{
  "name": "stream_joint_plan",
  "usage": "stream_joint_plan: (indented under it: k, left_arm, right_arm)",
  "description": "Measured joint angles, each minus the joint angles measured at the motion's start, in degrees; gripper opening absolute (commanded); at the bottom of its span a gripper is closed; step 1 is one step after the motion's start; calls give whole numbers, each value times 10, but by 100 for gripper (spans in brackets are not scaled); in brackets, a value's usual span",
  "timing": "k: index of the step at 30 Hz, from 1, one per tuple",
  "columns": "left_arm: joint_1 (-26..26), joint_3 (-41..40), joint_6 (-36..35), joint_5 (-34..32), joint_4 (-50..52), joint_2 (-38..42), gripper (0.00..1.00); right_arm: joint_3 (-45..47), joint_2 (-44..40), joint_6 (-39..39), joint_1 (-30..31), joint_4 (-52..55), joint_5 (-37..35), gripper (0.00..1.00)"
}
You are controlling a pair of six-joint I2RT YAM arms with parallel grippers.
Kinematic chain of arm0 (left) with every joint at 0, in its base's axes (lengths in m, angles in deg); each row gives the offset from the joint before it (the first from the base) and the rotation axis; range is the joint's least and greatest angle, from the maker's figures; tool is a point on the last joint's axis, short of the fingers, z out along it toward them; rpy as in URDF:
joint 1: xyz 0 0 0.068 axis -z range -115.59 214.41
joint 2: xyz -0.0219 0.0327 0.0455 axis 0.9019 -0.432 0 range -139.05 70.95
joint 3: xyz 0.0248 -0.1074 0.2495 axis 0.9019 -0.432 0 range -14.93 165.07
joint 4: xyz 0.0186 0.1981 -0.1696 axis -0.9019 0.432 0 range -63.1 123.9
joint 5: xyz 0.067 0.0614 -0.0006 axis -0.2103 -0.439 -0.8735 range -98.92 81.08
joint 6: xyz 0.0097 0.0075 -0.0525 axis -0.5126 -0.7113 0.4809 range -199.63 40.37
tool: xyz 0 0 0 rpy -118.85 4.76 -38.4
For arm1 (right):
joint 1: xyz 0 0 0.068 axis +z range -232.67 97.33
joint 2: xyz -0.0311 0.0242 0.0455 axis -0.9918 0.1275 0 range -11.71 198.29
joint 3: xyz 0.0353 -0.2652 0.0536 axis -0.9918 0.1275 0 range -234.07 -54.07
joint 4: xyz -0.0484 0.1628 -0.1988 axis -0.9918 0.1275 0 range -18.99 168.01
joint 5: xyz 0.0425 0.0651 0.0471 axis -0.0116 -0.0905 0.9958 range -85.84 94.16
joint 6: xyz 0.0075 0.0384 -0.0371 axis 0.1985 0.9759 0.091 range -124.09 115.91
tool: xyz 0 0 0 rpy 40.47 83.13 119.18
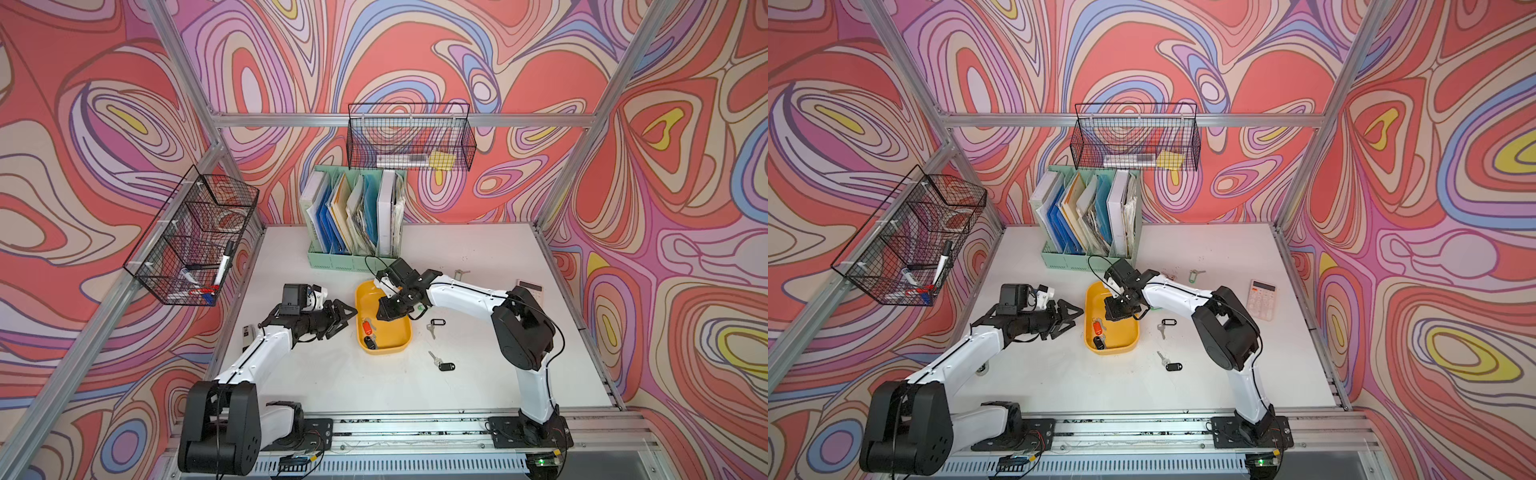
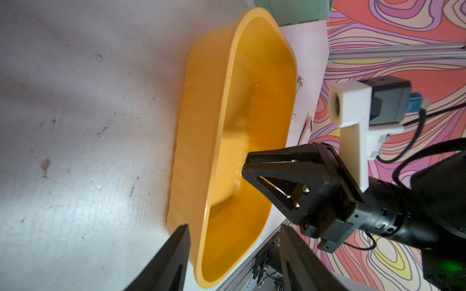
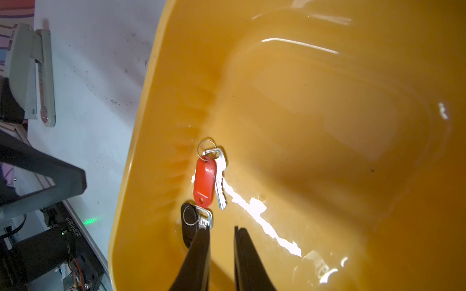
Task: Take the keys out of the storage box
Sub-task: Move the key to the storage box.
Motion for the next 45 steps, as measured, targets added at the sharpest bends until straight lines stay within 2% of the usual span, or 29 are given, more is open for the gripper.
stream_joint_plan:
  k: [9, 17, 26, 34, 45]
  left_arm:
    - [1, -11, 0, 4, -7, -28, 55]
    - [4, -11, 0, 4, -21, -43, 49]
    - [7, -11, 0, 4, -23, -56, 44]
    - [8, -11, -1, 0, -29, -71, 43]
    - [8, -11, -7, -8, -28, -71, 44]
  right_arm:
    - [-51, 47, -16, 30, 18, -39, 34]
    - [-107, 81, -42, 56, 46, -95, 35]
    - [-137, 116, -49, 66, 65, -125, 34]
    - [-144, 123, -53, 69, 77, -164, 33]
    - [-120, 98, -55, 68, 103, -269, 33]
